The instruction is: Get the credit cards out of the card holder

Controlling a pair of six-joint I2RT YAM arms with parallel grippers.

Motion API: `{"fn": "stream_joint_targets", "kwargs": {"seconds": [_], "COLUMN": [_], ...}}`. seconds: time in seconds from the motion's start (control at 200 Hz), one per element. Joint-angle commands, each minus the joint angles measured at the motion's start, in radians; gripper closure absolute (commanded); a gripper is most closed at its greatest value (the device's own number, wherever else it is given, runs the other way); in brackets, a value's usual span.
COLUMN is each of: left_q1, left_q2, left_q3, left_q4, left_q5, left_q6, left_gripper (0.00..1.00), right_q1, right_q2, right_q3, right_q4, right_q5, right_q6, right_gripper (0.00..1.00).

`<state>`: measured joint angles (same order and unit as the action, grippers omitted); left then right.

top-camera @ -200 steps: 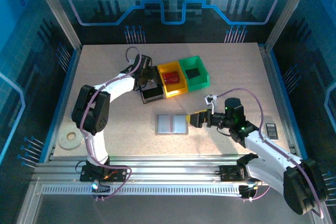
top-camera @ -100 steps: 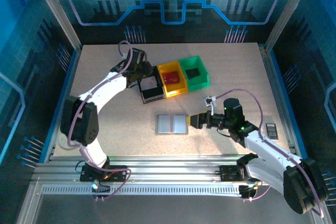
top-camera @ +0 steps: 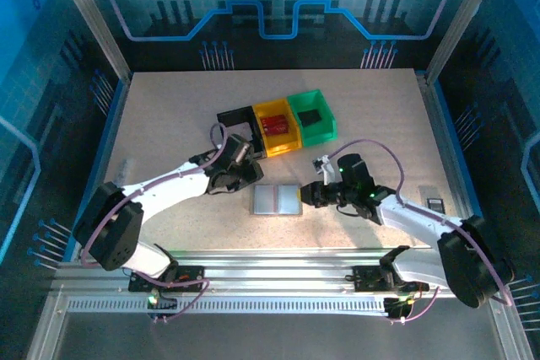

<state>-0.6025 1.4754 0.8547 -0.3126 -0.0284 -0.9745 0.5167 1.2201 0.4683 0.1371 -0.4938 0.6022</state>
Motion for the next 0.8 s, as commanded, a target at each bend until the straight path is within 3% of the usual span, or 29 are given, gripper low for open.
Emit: {"fn": "stream_joint_targets", "kwargs": {"seconds": [0.0,0.24,0.795], "left_q1": [-0.024,-0.064,-0.086], "left_q2": [-0.041,-0.025,0.039], "left_q3": [-0.032,-0.103,-0.128], "left_q4": [0.049,0.09,0.15], "left_q5": [0.033,0.028,0.036], "left_q6": [-0.077,-0.113,-0.131], "left_gripper": [0.58,0.57,0.57], "right_q1": [0.01,0.03,0.053], "right_q2": [0.047,0.115,0.291], "right_q3": [0.04,0.065,0.092], "right_q4": [-0.032,-0.08,-0.03], "right_q5": [0.056,0.149,0.149], "right_q6": [0.001,-0.006,0.013], "right_gripper": [0.91,1.0,1.0]}}
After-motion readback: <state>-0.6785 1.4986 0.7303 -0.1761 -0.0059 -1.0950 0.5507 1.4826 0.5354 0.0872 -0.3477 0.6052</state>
